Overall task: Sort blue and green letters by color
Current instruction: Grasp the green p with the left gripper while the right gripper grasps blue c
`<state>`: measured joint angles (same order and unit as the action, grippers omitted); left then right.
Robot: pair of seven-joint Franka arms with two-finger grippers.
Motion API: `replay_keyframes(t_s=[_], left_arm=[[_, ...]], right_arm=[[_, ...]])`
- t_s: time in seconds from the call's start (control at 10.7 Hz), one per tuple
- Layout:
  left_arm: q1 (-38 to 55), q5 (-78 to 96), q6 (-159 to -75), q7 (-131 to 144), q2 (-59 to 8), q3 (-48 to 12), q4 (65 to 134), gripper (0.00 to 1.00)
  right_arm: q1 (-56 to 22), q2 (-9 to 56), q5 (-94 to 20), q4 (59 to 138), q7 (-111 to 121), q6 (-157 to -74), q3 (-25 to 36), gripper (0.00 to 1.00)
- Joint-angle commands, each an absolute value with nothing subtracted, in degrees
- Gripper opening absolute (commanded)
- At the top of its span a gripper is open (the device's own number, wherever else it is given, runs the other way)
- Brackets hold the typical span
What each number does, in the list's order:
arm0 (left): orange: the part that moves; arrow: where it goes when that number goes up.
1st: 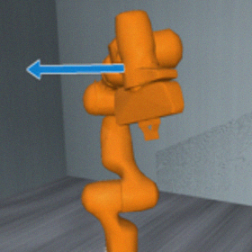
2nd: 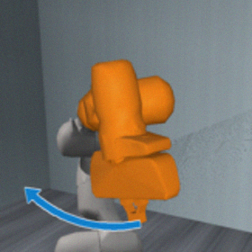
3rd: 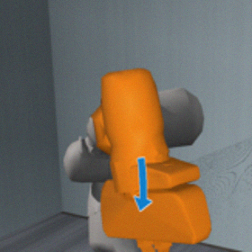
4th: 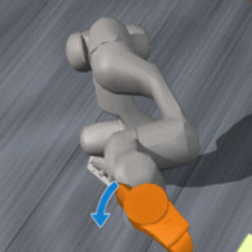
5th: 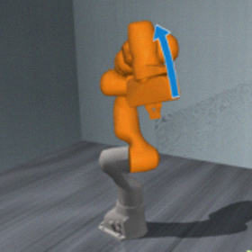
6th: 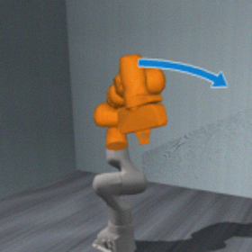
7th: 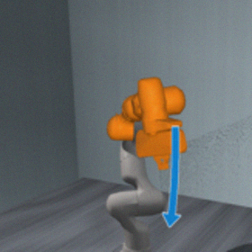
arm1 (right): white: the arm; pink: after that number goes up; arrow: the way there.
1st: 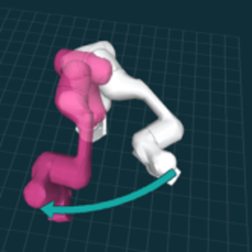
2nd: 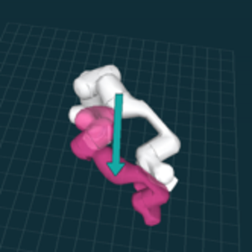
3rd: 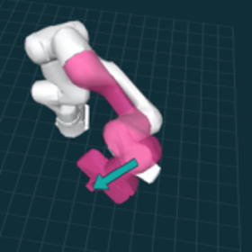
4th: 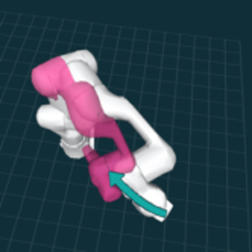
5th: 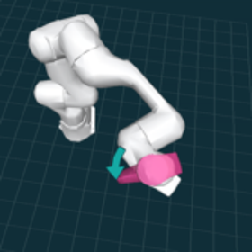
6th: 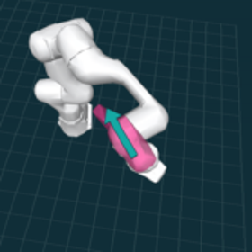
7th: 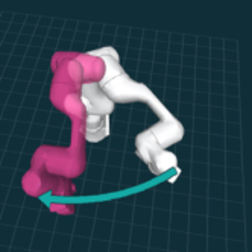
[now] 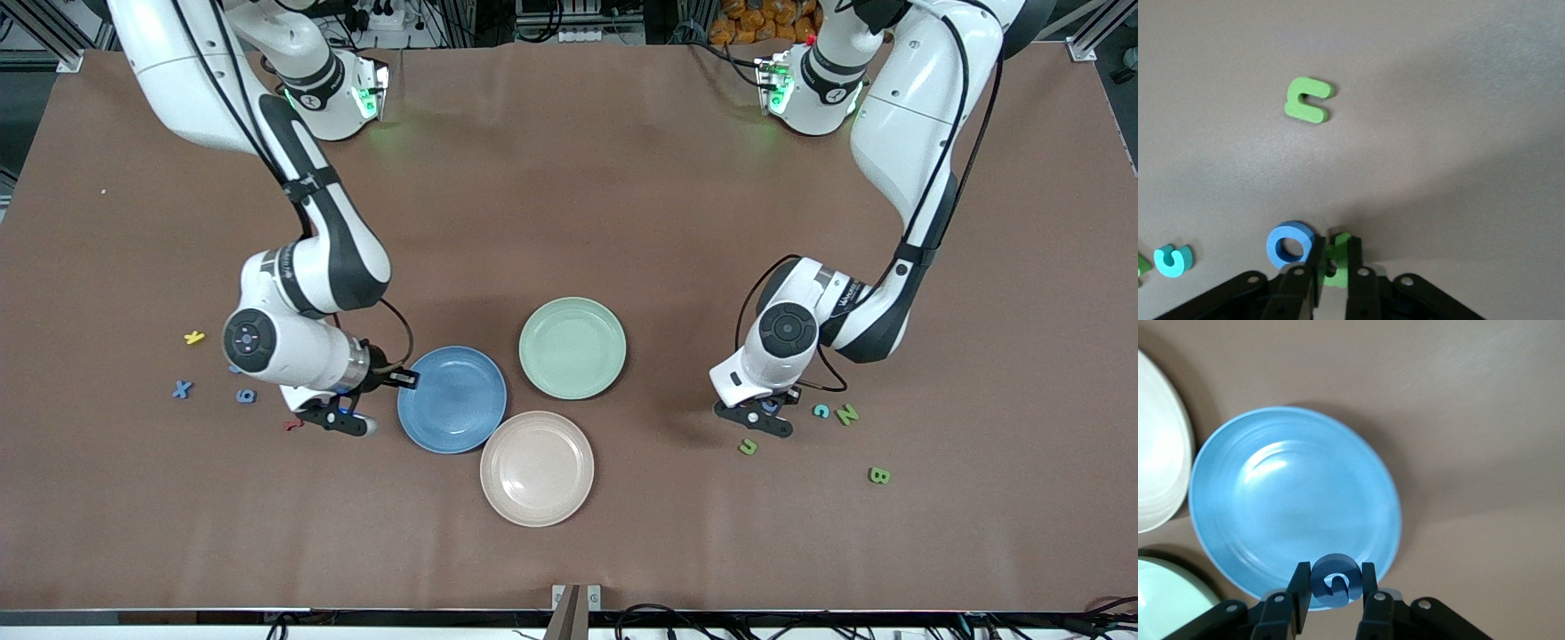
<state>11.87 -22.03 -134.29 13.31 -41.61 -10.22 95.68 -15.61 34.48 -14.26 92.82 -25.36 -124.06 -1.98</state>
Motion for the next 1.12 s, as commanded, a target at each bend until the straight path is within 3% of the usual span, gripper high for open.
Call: replay_keyframes(t_s=[0.0,0.09,0.56,1.03], left_arm=[[12.04,-23.91,-134.65,15.12,-44.12,-9.84,94.57,0.00],[12.04,-23.91,-134.65,15.12,-44.12,-9.84,94.57,0.00],[12.22,-23.99,-134.65,17.30,-43.95,-9.84,94.57,0.00],[12.22,-24.08,-134.65,17.49,-43.68,-9.84,94.57,0.00]], right_arm=[[-18.02,37.79,-15.64,89.30,-33.20,-126.03,-1.58,0.61],[-17.06,37.79,-15.47,89.47,-32.35,-125.86,-1.58,1.00],[-10.74,36.39,-14.59,94.20,-9.83,-125.51,-0.10,1.00],[-5.37,36.65,-4.93,95.54,9.32,-125.77,8.87,1.00]])
